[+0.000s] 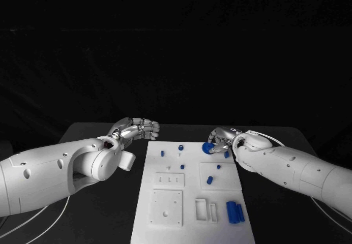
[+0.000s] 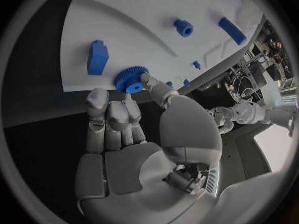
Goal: Assemble the parts on the task board
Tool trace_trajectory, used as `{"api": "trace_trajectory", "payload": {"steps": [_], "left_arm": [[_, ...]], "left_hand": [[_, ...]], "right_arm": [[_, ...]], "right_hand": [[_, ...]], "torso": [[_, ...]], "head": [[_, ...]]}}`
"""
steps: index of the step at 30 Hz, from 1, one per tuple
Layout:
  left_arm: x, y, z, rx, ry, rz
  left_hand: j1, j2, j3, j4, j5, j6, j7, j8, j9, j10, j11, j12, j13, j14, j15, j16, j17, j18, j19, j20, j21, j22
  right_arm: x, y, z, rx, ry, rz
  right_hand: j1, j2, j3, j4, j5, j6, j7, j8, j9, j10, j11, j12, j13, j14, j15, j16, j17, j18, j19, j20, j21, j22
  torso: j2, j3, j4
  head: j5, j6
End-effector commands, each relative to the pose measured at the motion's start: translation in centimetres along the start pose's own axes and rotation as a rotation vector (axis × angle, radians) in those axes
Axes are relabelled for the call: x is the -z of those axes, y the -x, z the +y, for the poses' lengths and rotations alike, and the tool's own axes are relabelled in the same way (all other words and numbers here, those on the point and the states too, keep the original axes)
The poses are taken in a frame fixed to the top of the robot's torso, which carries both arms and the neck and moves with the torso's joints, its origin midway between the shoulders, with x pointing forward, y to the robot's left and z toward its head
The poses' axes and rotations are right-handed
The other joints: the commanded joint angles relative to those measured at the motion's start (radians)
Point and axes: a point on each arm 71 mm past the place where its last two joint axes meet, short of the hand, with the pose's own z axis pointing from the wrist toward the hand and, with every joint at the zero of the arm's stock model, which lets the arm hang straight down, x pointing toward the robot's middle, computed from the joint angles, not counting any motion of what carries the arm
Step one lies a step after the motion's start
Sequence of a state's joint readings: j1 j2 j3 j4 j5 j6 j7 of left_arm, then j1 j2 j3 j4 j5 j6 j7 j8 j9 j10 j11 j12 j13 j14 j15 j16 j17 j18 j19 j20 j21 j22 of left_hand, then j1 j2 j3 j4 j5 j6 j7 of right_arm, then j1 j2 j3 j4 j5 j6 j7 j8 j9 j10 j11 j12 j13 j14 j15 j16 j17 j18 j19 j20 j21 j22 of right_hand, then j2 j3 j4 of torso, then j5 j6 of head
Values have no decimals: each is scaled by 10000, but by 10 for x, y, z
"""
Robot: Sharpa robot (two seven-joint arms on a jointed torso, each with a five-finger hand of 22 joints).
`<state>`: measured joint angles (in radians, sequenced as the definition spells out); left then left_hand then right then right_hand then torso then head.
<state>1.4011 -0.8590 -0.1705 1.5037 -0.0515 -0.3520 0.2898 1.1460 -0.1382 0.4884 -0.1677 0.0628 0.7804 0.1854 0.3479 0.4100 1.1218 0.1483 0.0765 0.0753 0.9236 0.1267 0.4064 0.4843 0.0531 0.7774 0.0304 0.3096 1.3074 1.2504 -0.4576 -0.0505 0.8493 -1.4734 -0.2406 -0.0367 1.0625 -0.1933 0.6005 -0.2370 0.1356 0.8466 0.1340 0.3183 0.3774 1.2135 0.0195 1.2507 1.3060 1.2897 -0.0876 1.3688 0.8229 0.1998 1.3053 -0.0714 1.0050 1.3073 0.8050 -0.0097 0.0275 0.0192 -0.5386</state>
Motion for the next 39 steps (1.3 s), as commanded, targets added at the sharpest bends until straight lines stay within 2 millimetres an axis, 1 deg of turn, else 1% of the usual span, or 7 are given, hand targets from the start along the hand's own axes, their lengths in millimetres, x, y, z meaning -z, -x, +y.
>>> {"api": "trace_trajectory", "payload": {"steps": [1,11,22,23,25,31,39], "left_arm": [[-1,-3,-3,-13,-169,171],[0,-3,-3,-14,-162,187],[-1,-3,-3,-25,-159,171],[-1,-3,-3,-25,-158,170],[-1,-3,-3,-24,-158,172],[0,-3,-3,-24,-156,168],[0,-1,-3,-31,-157,130]], "left_hand": [[-95,11,12,-48,13,90,9,-64,-10,38,38,-49,-11,22,31,-38,18,155,-59,-15,58,229],[-101,12,17,-54,13,88,10,-67,-12,37,41,-53,-11,22,31,-43,22,156,-61,-15,60,229],[-103,18,22,-57,14,89,10,-67,-12,39,40,-54,-12,22,31,-47,26,156,-62,-15,62,229],[-103,19,23,-57,14,90,9,-67,-12,39,40,-54,-12,23,31,-47,26,156,-62,-15,62,229],[-105,19,23,-58,14,90,10,-67,-12,40,40,-54,-12,23,31,-47,27,156,-62,-15,62,229],[-107,21,26,-60,14,91,9,-68,-13,41,40,-55,-12,24,31,-49,29,156,-63,-15,64,229],[-112,22,30,-65,15,92,9,-68,-13,43,40,-56,-12,25,31,-53,34,156,-64,-15,66,229]], "right_arm": [[0,-9,2,154,107,474],[3,-22,5,1515,260,400],[4,-28,6,1725,317,400],[4,-29,6,1725,320,421],[4,-29,6,1726,326,440],[5,-28,8,1659,308,275],[9,-21,16,1751,342,-458]], "right_hand": [[17,115,75,0,-39,111,-8,42,11,92,7,74,29,-81,-14,27,22,620,-57,-20,68,221],[28,16,167,-53,-157,365,7,156,59,122,22,87,37,-65,1,0,110,620,-80,-21,163,216],[80,43,297,-57,-249,627,-24,269,106,158,1,90,33,-48,-12,-33,164,620,-83,-16,222,207],[178,98,482,-15,-582,778,-62,338,135,163,-44,75,19,-45,-45,-53,177,620,-94,-13,224,198],[173,99,610,57,-633,827,-86,343,135,176,-62,70,15,-36,-69,-70,195,620,-98,1,237,195],[89,130,899,255,-692,1056,-155,405,158,206,-123,60,11,-14,-129,-120,252,620,-109,23,283,192],[-46,35,1016,444,-581,1206,-207,436,179,256,-176,79,34,6,-180,-160,310,620,-101,10,326,184]], "torso": [[0,1,-11],[3,3,3],[-2,0,-10],[-4,1,-10],[-6,2,-10],[-3,4,-5],[-14,-2,-14]], "head": [[3,-15],[-3,-56],[8,-89],[2,-91],[-2,-93],[-8,-92],[-4,-65]]}}
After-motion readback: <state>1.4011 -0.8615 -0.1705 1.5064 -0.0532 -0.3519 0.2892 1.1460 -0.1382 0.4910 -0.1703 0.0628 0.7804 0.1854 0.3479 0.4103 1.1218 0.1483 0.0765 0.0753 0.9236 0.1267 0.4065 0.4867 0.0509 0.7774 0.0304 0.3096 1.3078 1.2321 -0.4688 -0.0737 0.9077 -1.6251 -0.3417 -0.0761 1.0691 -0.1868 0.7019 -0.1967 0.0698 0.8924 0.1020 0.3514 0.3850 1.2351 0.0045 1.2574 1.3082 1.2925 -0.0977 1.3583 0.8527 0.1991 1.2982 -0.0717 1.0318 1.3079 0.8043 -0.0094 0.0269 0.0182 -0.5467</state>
